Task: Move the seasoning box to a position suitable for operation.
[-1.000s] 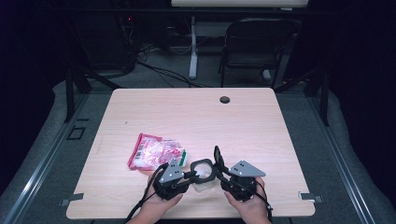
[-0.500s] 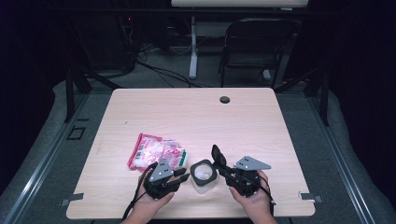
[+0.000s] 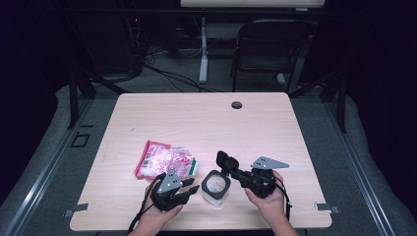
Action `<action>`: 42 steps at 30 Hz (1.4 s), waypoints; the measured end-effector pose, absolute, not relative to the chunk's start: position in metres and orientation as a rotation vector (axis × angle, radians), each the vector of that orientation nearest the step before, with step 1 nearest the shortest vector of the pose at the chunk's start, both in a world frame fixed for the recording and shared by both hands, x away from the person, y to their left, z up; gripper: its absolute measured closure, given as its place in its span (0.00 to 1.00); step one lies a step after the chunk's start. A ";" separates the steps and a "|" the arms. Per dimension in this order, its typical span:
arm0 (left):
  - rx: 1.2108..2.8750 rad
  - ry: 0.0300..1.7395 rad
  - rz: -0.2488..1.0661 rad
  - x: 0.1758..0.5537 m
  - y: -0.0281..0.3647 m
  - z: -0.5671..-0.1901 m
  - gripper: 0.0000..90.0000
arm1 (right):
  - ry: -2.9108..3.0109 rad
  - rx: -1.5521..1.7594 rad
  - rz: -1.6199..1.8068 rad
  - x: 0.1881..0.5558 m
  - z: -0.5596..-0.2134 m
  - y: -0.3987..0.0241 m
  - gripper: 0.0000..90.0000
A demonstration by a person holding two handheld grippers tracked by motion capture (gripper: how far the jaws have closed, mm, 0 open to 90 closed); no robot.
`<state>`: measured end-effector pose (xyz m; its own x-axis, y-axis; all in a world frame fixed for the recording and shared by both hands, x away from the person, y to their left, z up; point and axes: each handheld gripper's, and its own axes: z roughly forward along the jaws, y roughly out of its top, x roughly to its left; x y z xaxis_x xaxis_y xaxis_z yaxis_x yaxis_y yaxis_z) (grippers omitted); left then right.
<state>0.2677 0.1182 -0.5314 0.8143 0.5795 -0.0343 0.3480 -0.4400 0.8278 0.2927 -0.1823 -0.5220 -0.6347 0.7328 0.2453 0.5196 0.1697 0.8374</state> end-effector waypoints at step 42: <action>2.127 0.606 0.275 0.275 0.099 -0.548 0.64 | 2.204 1.285 1.414 0.275 -0.531 -0.171 0.83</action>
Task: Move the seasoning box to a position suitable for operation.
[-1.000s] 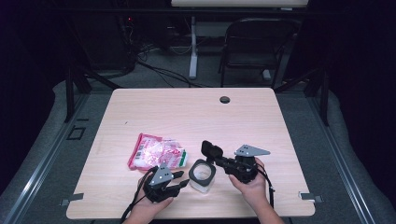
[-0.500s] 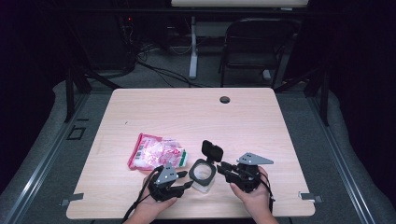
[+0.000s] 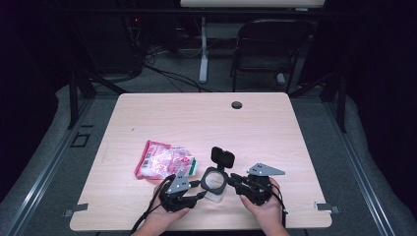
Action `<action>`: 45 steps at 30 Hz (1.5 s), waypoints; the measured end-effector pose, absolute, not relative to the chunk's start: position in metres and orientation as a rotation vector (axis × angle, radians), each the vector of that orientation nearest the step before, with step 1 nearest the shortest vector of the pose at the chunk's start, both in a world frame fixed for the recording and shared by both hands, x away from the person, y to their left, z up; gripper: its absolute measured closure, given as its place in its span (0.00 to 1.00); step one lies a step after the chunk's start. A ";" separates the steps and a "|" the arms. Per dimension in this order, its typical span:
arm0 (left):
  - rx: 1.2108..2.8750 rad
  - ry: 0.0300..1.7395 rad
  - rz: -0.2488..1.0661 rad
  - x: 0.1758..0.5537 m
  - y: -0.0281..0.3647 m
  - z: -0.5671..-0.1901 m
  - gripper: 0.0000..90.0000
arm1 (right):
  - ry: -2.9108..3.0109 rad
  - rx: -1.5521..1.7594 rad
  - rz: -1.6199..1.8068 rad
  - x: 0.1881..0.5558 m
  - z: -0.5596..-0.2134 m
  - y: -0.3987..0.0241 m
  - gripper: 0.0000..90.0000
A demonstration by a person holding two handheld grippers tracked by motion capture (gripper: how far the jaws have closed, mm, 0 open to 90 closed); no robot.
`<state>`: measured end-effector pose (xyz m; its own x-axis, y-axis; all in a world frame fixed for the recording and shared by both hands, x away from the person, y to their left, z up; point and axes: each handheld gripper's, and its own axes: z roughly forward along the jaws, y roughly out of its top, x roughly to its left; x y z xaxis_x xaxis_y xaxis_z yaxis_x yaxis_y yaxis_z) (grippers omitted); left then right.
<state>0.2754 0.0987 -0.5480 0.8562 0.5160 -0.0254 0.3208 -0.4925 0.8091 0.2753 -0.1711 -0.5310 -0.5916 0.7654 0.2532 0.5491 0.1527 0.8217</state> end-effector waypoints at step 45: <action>2.035 0.692 0.362 0.276 0.137 -0.526 0.60 | 2.238 1.215 1.391 0.268 -0.529 -0.169 0.78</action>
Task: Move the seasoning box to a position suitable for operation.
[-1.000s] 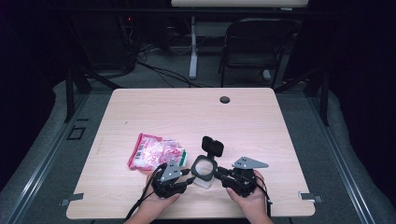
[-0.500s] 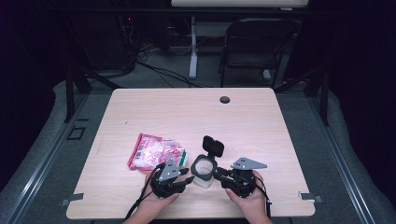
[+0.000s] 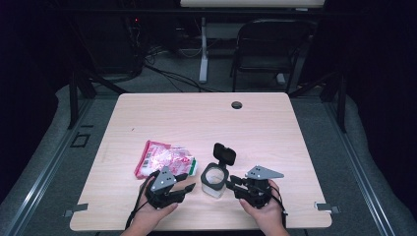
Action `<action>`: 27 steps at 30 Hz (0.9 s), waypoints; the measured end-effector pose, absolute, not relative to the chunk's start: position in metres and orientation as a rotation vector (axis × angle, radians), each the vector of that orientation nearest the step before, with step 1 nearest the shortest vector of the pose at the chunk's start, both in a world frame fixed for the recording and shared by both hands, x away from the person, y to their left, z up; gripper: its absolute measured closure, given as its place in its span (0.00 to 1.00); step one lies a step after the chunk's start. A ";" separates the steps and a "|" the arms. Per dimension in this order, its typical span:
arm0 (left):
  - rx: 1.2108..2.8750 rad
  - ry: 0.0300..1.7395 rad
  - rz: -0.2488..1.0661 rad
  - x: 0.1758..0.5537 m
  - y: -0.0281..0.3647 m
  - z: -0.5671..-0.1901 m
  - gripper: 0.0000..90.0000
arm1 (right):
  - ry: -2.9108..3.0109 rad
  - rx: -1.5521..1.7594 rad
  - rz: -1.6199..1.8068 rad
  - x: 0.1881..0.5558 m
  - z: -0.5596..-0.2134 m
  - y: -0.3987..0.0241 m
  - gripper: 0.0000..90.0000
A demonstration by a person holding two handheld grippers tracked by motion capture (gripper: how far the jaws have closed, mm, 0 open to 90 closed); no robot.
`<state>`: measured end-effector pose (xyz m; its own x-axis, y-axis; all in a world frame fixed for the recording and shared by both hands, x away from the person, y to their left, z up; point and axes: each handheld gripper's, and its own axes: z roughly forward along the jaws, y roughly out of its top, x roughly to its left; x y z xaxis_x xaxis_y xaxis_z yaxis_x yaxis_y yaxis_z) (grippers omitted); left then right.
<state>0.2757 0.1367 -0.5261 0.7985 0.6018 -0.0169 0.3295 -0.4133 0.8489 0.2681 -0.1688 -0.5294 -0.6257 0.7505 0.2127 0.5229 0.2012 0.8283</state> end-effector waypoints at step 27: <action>2.110 0.842 0.575 0.269 0.189 -0.533 0.48 | 2.177 1.219 1.443 0.267 -0.521 -0.179 0.74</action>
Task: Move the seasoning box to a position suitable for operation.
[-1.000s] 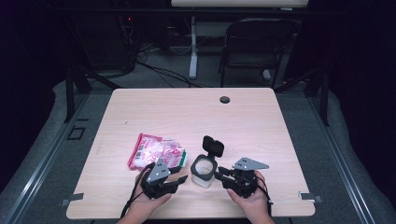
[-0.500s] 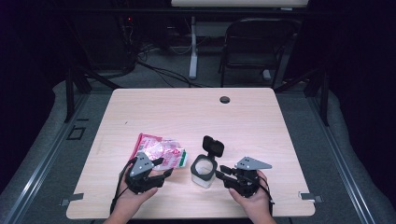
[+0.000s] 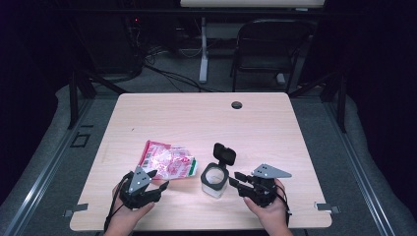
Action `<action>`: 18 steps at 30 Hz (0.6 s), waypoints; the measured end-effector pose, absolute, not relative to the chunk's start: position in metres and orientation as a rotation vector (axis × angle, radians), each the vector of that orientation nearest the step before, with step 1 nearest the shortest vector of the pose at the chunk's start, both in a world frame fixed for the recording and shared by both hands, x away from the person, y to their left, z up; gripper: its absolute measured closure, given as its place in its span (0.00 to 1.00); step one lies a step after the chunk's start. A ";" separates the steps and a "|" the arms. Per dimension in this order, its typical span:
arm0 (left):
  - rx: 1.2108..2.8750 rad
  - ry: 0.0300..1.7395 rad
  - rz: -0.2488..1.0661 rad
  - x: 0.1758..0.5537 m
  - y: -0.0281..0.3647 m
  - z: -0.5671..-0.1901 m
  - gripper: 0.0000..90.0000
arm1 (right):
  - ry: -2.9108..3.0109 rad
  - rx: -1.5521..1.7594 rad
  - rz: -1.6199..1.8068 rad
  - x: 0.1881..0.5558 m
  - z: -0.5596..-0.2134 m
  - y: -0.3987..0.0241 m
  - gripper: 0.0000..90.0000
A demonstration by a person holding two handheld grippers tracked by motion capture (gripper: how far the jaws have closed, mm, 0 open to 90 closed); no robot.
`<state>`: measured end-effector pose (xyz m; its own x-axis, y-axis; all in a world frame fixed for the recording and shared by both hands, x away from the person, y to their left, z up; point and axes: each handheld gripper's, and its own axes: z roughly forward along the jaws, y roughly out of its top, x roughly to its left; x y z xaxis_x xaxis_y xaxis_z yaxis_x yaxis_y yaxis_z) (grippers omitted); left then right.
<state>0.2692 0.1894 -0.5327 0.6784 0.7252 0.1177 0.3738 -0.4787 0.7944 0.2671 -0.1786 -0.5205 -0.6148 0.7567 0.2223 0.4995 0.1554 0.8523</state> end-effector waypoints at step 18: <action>2.222 0.738 0.663 0.286 0.151 -0.559 0.56 | 2.207 1.216 1.432 0.269 -0.526 -0.175 0.73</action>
<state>0.2862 0.1513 -0.5586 0.7074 0.6645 0.2408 0.3098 -0.5977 0.7394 0.2687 -0.1748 -0.5257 -0.6234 0.7489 0.2248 0.5104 0.1720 0.8425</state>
